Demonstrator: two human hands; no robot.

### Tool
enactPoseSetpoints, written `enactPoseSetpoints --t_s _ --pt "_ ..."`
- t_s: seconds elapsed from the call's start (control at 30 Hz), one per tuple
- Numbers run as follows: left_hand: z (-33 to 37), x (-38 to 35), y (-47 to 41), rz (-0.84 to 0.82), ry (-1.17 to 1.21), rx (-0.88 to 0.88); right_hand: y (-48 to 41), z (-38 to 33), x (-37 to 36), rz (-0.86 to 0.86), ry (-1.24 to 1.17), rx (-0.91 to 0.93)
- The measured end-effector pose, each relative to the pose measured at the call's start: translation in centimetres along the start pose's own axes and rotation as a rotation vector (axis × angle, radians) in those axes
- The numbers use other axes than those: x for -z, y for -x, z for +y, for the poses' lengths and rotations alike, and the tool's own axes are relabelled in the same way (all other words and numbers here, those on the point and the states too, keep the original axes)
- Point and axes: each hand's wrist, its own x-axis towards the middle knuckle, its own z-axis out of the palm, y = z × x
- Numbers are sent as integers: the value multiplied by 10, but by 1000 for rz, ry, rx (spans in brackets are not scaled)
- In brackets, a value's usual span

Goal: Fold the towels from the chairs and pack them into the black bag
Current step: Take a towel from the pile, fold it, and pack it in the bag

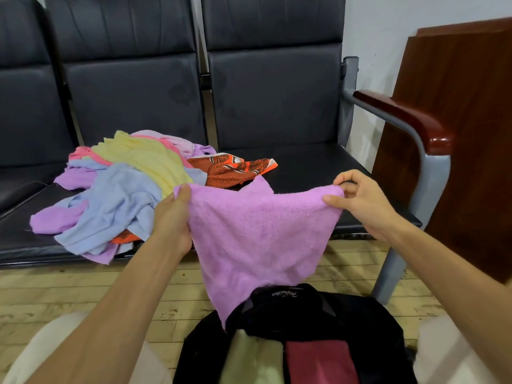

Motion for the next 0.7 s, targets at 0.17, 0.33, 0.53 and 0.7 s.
enactPoseSetpoints --t_s 0.17,0.33,0.53,0.7 --pt "8 1 2 -15 19 -2 -2 2 7 -152 488 -53" --pt "6 0 6 9 51 -7 -6 7 12 -284 668 -392" --pt "4 6 -6 111 105 59 -6 7 16 -295 335 -450" --pt "2 16 -19 97 188 175 -8 1 16 -144 -326 -362"
